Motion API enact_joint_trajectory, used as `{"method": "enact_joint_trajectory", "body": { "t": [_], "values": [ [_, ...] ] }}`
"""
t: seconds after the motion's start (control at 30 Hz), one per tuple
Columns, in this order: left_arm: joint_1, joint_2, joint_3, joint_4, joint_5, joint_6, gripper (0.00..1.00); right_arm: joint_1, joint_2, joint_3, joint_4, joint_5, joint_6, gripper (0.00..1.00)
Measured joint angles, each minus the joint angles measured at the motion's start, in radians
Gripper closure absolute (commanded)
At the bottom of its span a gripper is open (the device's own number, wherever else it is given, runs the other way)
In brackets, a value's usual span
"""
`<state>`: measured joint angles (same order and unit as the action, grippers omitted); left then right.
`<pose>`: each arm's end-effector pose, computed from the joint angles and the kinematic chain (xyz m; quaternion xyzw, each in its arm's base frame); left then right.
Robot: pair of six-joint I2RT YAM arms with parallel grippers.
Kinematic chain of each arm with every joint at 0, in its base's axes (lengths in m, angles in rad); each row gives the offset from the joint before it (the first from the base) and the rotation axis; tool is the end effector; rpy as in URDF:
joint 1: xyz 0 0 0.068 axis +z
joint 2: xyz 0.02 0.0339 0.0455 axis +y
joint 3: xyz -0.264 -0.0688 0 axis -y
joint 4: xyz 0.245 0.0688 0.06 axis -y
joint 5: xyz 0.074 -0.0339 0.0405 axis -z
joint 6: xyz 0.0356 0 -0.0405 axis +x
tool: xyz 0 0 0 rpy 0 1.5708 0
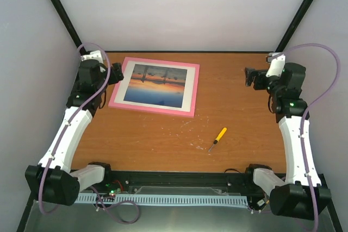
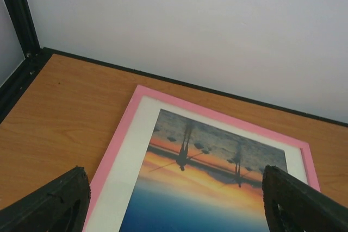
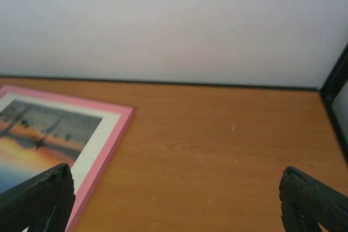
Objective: Take the photo out of the frame
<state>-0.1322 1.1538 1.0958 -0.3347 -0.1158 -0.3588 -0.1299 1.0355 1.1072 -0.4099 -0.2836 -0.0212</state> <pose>0.2604 -0.0305 0.3587 -0.1258 0.8211 -0.0881 0.5497 0.2268 -0.0196 0.3821 -0.0377 0.8111 0.0718 0.5793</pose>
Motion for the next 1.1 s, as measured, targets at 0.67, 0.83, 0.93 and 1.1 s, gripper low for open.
{"method": "enact_joint_trajectory", "body": {
  "t": [0.67, 0.83, 0.93, 1.1],
  "values": [
    [-0.366, 0.060, -0.107, -0.092, 0.249, 0.002, 0.30, 0.146, 0.111, -0.198, -0.225, -0.282, -0.493, 0.25],
    [-0.428, 0.292, -0.013, -0.095, 0.249, 0.000, 0.31, 0.182, 0.168, -0.249, -0.246, -0.309, -0.581, 0.33],
    [-0.435, 0.451, 0.108, -0.094, 0.235, 0.000, 0.34, 0.198, 0.224, -0.257, -0.246, -0.320, -0.603, 0.38],
    [-0.441, 0.720, 0.365, -0.105, 0.211, -0.004, 0.35, 0.219, 0.301, -0.257, -0.249, -0.350, -0.614, 0.42]
  ]
}}
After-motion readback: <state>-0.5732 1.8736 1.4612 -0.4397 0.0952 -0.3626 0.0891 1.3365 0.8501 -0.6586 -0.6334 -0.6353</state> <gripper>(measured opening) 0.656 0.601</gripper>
